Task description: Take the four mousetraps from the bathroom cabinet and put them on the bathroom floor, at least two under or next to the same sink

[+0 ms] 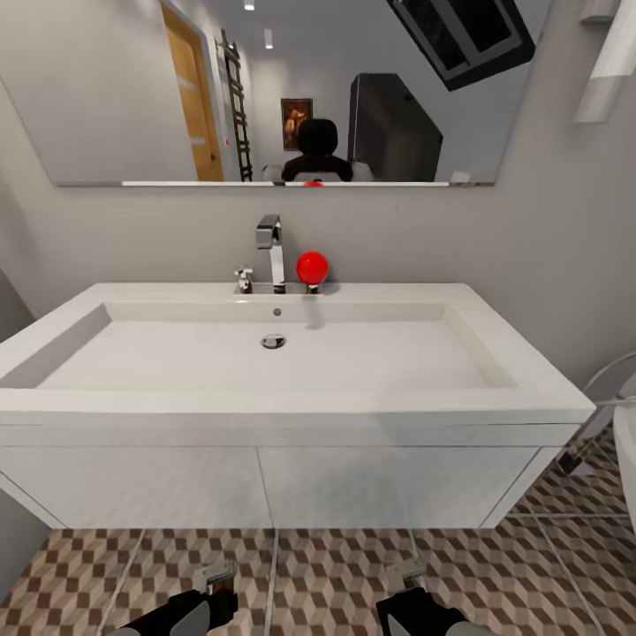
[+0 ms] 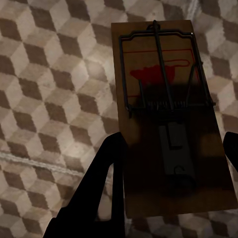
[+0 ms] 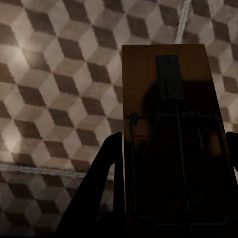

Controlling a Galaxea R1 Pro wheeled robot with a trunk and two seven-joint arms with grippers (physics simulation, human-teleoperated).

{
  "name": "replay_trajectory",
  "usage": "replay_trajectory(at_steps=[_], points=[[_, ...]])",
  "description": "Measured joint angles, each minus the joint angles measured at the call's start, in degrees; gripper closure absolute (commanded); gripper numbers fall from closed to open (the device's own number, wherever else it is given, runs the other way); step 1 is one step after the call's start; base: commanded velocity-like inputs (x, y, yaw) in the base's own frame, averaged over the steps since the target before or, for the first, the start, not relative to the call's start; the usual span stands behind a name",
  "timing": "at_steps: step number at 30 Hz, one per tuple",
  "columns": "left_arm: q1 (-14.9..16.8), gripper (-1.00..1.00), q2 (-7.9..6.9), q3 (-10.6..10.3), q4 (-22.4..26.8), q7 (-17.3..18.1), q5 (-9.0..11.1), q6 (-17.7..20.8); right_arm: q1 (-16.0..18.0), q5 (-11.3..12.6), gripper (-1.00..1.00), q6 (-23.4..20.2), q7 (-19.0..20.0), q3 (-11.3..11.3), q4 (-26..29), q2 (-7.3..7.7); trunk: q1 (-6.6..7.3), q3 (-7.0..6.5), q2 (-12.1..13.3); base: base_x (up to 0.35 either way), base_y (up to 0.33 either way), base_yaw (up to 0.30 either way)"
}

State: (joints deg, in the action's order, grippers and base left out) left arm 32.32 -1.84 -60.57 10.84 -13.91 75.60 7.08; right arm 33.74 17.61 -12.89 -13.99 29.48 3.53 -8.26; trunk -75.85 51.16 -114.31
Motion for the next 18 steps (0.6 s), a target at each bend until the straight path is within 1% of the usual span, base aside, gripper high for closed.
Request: replay_trajectory(at_steps=[3, 6, 11, 18], points=[[0.0, 1.0, 0.34, -0.04, 0.83, -0.13, -0.09, 0.03, 0.07, -0.02, 1.0, -0.24, -0.22, 0.02, 0.58, -0.05, -0.66, 0.54, -1.2, 0.0, 0.0, 0.0], [0.15, 1.0, 0.25, -0.07, 1.61, -0.19, -0.11, 0.13, 0.69, 0.03, 1.0, -0.43, -0.53, 0.06, 1.57, -0.01, -1.32, 1.07, -2.41, 0.0, 0.0, 0.0], [2.47, 1.0, 0.2, 0.0, 1.79, -0.25, 0.06, 0.17, 2.18, 0.36, 1.0, -0.55, -0.58, -0.08, 1.8, 0.08, -2.42, 1.97, -4.41, 0.0, 0.0, 0.0], [3.24, 1.0, 0.29, 0.0, 1.84, -0.27, -0.01, 0.13, 2.5, 0.41, 1.0, -0.57, -0.5, -0.16, 1.81, 0.08, -3.95, 3.23, -7.22, 0.0, 0.0, 0.0]])
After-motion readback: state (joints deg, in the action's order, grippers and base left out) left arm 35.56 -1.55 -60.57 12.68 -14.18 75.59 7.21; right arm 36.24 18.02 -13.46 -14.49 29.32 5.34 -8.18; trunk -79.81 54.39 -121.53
